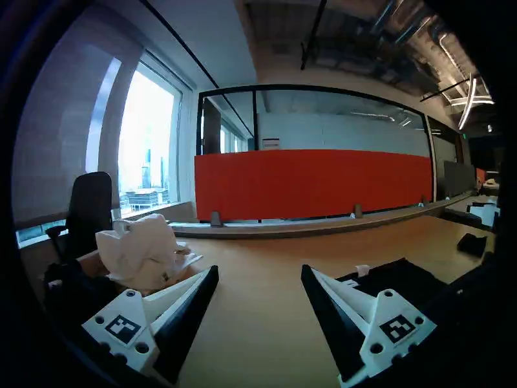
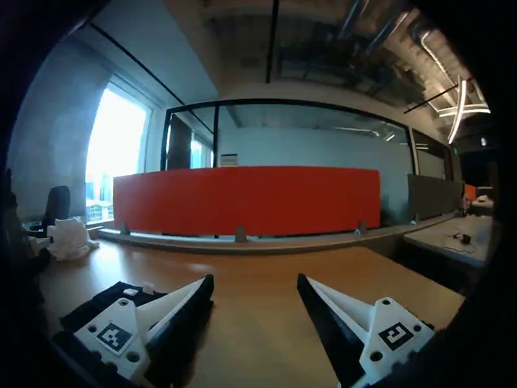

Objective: Fold towel

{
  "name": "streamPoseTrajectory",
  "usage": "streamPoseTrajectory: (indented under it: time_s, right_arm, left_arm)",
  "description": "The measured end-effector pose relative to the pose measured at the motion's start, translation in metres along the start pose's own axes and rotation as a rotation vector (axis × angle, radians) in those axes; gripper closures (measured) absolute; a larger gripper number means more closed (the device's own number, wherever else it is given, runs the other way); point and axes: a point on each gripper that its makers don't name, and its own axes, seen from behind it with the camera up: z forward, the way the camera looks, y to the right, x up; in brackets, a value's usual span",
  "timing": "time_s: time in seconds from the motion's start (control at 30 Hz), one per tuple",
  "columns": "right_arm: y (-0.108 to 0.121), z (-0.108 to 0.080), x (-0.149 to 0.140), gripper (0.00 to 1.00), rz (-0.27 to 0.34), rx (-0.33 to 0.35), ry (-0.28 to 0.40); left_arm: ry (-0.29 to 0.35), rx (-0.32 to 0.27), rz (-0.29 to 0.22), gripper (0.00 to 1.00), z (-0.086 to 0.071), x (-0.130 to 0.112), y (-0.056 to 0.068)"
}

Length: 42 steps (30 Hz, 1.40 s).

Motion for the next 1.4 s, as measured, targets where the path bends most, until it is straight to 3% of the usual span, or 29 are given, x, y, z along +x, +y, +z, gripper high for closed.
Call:
streamPoseTrajectory:
  time_s: [0.2, 0.5, 0.7, 1.0, 1.4]
  right_arm:
    - [-0.004, -0.003, 0.036, 0.0, -0.005, 0.002, -0.005]
    - [-0.004, -0.006, 0.106, 0.0, -0.023, -0.01, -0.002]
    - [-0.004, -0.01, 0.138, 0.0, -0.019, -0.016, -0.006]
    - [-0.001, -0.012, 0.162, 0.0, -0.032, -0.03, -0.006]
    - [-0.011, -0.012, 0.164, 0.0, -0.082, 0.033, -0.057]
  left_arm:
    - [-0.007, -0.005, -0.026, 0.06, -0.004, 0.037, -0.001]
    - [-0.009, -0.008, -0.012, 0.06, -0.007, 0.111, -0.005]
    - [-0.016, -0.012, -0.015, 0.06, -0.009, 0.147, -0.005]
    - [-0.04, -0.032, 0.002, 0.06, -0.01, 0.164, -0.006]
    - [-0.128, -0.112, 0.029, 0.06, -0.013, 0.15, 0.009]
